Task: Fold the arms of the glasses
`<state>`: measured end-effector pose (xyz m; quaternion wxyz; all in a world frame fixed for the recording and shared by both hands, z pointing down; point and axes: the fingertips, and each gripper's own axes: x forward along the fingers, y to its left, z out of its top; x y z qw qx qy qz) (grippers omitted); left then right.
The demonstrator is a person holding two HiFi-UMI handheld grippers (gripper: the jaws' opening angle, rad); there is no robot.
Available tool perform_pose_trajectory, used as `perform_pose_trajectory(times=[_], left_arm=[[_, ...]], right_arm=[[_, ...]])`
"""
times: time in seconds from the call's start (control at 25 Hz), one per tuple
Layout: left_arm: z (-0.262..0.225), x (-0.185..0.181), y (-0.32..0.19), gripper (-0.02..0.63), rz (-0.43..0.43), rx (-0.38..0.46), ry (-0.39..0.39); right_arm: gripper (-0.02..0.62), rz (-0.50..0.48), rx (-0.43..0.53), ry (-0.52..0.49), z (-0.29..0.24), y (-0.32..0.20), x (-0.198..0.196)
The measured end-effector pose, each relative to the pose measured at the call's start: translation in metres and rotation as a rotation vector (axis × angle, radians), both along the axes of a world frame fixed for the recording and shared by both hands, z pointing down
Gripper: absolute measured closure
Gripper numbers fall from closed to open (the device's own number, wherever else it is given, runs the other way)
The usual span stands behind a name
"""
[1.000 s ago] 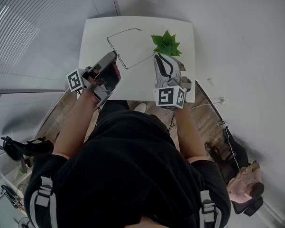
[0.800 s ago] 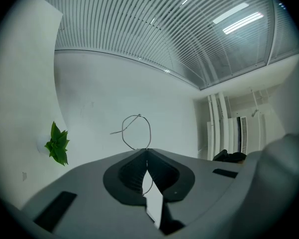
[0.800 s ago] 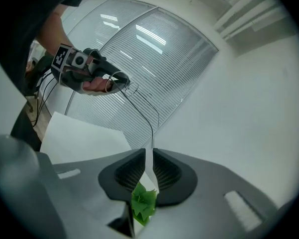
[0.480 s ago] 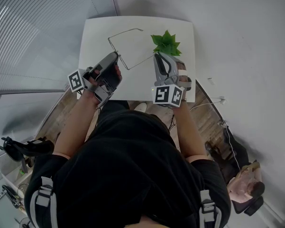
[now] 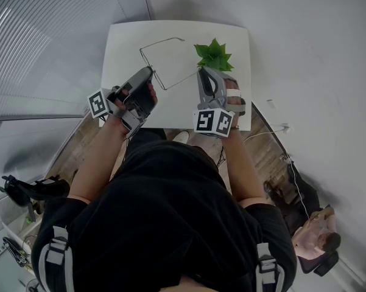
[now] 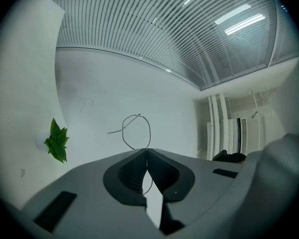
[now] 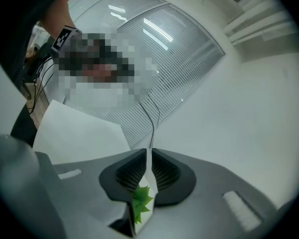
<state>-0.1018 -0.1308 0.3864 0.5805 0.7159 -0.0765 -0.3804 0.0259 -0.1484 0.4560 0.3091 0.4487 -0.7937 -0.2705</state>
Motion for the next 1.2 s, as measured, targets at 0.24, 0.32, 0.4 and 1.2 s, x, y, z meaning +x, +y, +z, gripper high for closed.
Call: perform_pose_trajectory(times=[0.24, 0.32, 0.4, 1.2], left_arm=[[0.003, -0.001, 0.000, 0.595, 0.000, -0.006, -0.004], [0.004, 0.000, 0.000, 0.595, 0.001, -0.008, -0.004], [0.003, 0.000, 0.001, 0.595, 0.008, -0.011, 0.000], [0.016, 0.000, 0.002, 0.595, 0.028, -0.047, -0.052]], right_arm=[[0.558, 0.008, 0.014, 0.014, -0.001, -0.002, 0.001], [0.558, 0.006, 0.021, 0.025, -0.001, -0.003, 0.001], [0.560, -0.002, 0.034, 0.045, -0.001, -0.003, 0.000], [0.560, -0.069, 0.106, 0.203, -0.002, -0.007, -0.010]])
